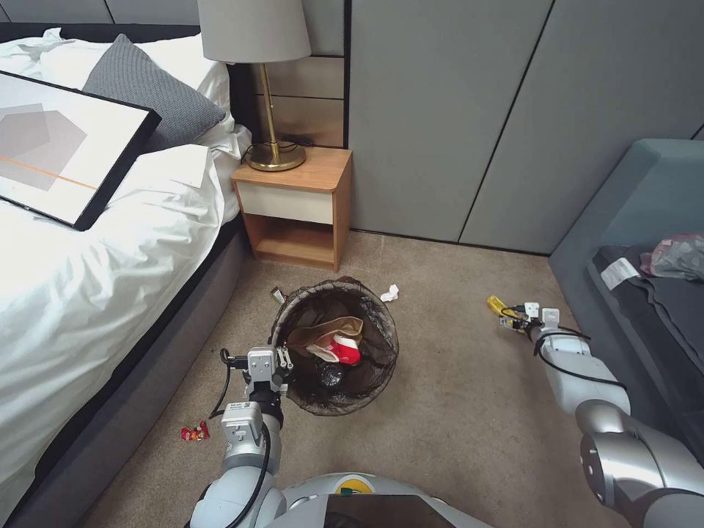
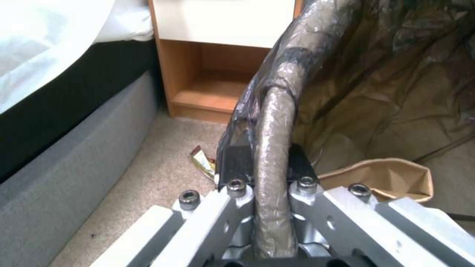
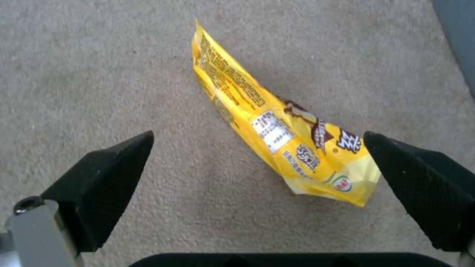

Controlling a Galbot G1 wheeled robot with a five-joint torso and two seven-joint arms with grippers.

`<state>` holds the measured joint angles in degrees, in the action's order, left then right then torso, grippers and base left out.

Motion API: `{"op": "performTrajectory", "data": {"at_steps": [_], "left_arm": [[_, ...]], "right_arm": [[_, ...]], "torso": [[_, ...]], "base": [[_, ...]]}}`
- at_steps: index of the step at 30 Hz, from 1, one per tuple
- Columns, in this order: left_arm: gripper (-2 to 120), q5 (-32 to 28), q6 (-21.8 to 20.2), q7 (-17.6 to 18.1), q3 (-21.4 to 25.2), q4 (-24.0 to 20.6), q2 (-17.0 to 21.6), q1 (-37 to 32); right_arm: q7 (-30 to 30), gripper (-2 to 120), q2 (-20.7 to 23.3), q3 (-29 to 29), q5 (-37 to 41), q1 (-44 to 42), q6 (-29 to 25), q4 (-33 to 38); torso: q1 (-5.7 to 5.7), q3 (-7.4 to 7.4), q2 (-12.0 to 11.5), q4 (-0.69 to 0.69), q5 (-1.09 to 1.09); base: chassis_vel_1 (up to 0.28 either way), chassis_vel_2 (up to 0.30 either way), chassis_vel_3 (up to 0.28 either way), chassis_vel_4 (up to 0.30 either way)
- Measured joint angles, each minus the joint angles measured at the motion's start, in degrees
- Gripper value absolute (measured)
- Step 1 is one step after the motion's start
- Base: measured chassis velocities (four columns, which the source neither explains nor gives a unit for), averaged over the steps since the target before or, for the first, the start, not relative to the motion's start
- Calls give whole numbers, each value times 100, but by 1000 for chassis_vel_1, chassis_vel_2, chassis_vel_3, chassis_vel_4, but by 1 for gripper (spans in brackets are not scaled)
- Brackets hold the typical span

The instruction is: Pick up the trash bin, then pick up the garbage from the floor and place it into the trash bin.

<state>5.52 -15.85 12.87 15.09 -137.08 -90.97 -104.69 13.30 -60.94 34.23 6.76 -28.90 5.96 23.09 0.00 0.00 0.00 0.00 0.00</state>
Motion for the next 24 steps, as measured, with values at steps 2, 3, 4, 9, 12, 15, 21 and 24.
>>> {"op": "performTrajectory", "data": {"at_steps": [2, 3, 4, 9, 12, 15, 21, 24], "left_arm": [[0, 0, 0, 0, 0, 0, 0, 0], [0, 0, 0, 0, 0, 0, 0, 0], [0, 0, 0, 0, 0, 0, 0, 0], [0, 0, 0, 0, 0, 0, 0, 0], [0, 0, 0, 0, 0, 0, 0, 0], [0, 0, 0, 0, 0, 0, 0, 0], [0, 0, 0, 0, 0, 0, 0, 0], [0, 0, 0, 0, 0, 0, 0, 0]], "right_arm": [[-27, 100, -17, 1, 30, 35, 18, -29], [-66, 100, -48, 10, 50, 74, 38, -60], [-98, 100, -67, 15, 56, 93, 58, -72], [-396, 100, -180, 46, 205, 217, 259, -162], [-478, 100, -221, 81, 267, 291, 291, -261], [-541, 100, -255, 107, 367, 328, 323, -294], [-727, 100, -360, 197, 691, 475, 424, -359], [-739, 100, -370, 207, 721, 494, 428, -371]], "torso": [[0, 0, 0, 0, 0], [0, 0, 0, -1, 0], [0, 0, 0, -1, 0], [0, 0, 0, 1, 0], [0, 0, 0, 1, 0], [0, 0, 0, -1, 0], [0, 0, 0, 1, 0], [0, 0, 0, 2, 0]], "base": [[0, 0, 0, 0], [0, 0, 0, 0], [0, 0, 0, 0], [0, 0, 0, 0], [0, 0, 0, 0], [0, 0, 0, 0], [0, 0, 0, 0], [0, 0, 0, 0]]}}
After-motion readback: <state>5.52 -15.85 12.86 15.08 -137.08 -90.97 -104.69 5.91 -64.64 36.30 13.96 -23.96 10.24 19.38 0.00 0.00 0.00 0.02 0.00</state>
